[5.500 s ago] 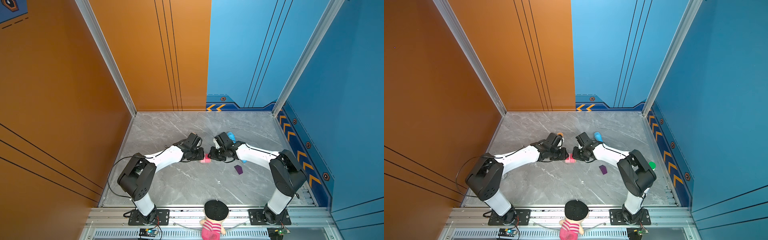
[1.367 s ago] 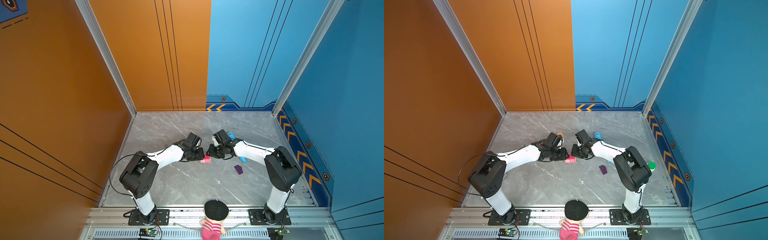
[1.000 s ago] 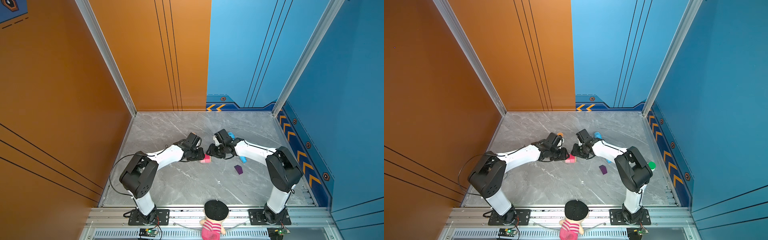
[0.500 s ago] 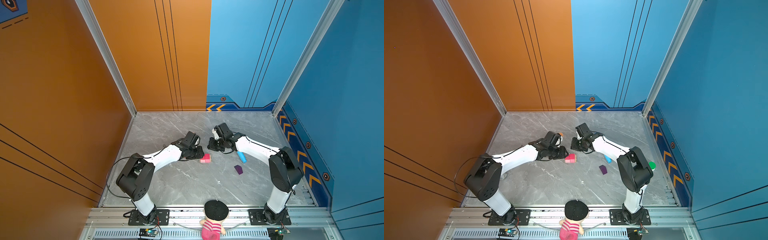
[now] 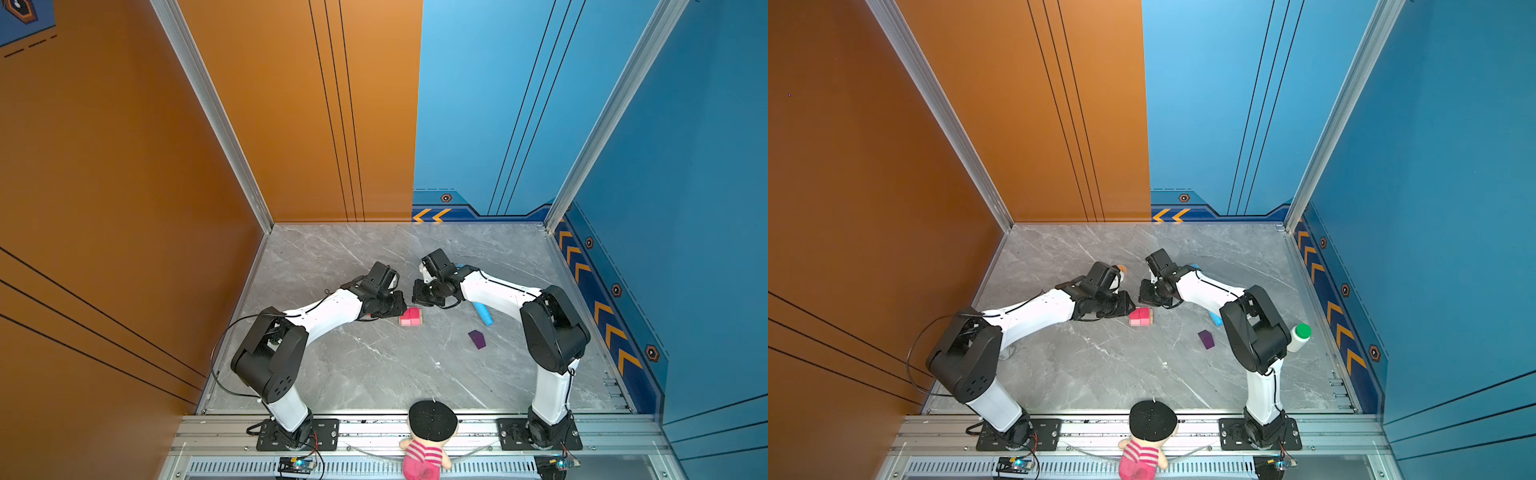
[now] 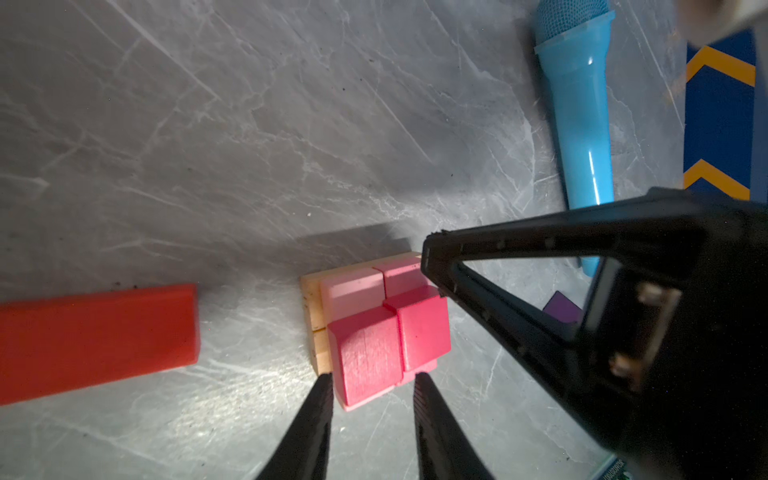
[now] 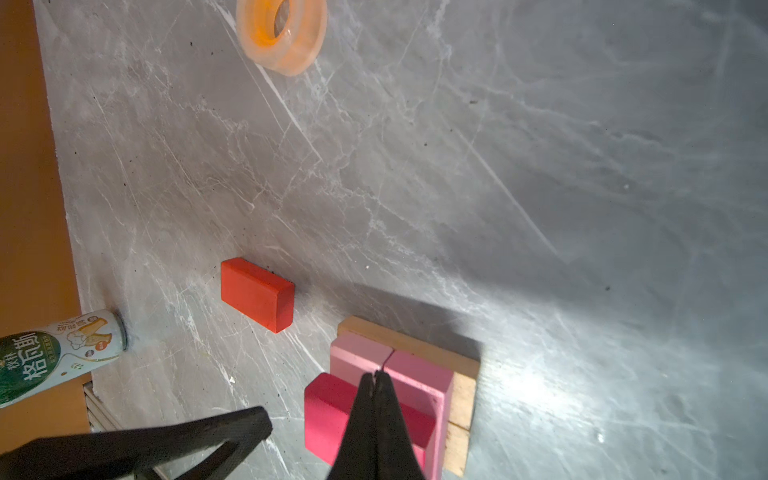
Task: Build the wood block tower
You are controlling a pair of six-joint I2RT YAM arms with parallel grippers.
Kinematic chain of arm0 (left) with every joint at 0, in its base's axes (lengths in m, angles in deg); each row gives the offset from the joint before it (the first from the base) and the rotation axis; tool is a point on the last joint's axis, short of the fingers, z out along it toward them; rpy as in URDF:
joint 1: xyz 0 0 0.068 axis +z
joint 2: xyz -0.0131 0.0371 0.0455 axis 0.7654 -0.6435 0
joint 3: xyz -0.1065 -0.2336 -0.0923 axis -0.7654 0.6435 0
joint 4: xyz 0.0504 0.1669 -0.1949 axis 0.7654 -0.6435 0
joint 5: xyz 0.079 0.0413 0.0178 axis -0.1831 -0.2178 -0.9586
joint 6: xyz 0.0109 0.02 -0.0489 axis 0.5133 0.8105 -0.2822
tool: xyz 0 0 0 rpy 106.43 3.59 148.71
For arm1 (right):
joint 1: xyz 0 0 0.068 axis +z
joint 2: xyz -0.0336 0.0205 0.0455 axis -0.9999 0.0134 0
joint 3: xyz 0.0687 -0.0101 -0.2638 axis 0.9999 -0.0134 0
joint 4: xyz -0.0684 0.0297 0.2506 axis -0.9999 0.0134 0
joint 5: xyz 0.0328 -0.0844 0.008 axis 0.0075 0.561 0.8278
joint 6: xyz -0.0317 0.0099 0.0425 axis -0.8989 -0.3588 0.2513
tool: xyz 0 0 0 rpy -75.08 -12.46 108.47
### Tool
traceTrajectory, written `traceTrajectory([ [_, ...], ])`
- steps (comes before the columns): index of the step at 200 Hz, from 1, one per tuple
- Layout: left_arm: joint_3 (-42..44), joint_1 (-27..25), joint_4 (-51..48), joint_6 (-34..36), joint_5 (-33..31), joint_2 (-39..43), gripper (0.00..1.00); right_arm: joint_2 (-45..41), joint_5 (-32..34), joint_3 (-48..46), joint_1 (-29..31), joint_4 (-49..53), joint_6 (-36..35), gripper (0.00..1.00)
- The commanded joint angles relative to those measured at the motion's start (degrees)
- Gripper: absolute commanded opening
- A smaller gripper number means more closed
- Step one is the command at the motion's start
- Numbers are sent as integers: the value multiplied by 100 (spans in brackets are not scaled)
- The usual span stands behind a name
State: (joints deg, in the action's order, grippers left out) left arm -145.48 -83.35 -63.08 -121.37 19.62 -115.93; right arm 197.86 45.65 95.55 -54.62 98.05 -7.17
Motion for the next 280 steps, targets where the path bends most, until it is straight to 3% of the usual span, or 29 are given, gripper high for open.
traceTrajectory([
  [1, -66, 54, -153, 102, -23, -86, 35, 123, -37, 169, 52, 188, -95, 0],
  [280, -307, -52, -36, 55, 198, -542, 35, 20, -2, -59, 49, 161, -60, 0],
])
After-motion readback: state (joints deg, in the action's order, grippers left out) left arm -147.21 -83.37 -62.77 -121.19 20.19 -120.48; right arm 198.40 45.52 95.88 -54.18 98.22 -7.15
